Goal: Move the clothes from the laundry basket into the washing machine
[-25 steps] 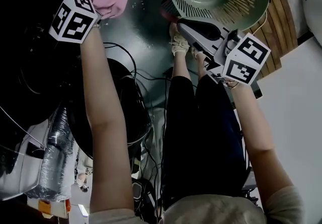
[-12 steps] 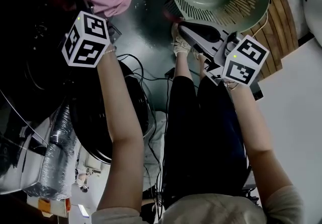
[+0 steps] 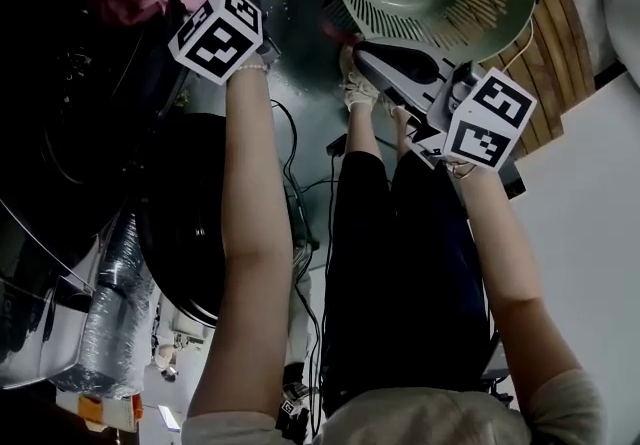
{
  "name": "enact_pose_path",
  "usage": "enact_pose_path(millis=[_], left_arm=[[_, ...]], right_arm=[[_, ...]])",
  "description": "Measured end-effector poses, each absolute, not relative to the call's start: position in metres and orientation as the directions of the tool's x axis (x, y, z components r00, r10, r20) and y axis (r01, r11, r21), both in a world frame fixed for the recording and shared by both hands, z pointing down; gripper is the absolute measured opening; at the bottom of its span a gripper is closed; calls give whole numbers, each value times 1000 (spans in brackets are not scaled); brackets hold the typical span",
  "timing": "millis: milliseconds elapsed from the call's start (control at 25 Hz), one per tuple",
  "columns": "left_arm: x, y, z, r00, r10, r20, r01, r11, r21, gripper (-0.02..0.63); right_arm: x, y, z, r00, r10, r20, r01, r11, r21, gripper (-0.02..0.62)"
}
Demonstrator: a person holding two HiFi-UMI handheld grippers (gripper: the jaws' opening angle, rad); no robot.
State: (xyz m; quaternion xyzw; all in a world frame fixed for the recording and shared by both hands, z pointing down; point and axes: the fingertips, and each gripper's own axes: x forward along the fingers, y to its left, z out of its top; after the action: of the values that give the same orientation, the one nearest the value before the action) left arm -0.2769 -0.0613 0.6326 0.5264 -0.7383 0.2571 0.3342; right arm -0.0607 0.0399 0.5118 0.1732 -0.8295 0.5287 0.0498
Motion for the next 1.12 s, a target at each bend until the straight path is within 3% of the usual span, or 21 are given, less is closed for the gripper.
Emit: enact_pose_path(millis=[120,240,280,680,800,880,1120], left_arm=[[-290,-62,642,-222,-572,790,-958,281,-67,412],[-288,-63,633,-154,-591,792,-978,203,-39,165],[-288,-64,625,-150,-606,781,-980,196,-36,53],[-392,-111,536,-445,-749,491,-895,382,-229,46],[-390,-110,556,-468,-720,513,-883,403,-240,68],[-381,-103,572,-450,-699,557,-891,395,-224,137],[-340,-64,547,-402,-753,520,-912,378,-158,168]], right_arm=[[-58,40,514,-931,-244,273,-350,380,-856,18],[-58,39,518,-922,-256,290,-371,375,-849,18],[-59,39,518,-921,-256,293,-374,376,-848,18],[-73,30,509,-938,-242,248,-328,389,-861,18],[-76,32,510,-939,-243,243,-322,374,-870,18],[-78,35,510,-940,-238,246,-321,370,-872,18],[-76,43,509,-940,-226,256,-326,369,-871,18]])
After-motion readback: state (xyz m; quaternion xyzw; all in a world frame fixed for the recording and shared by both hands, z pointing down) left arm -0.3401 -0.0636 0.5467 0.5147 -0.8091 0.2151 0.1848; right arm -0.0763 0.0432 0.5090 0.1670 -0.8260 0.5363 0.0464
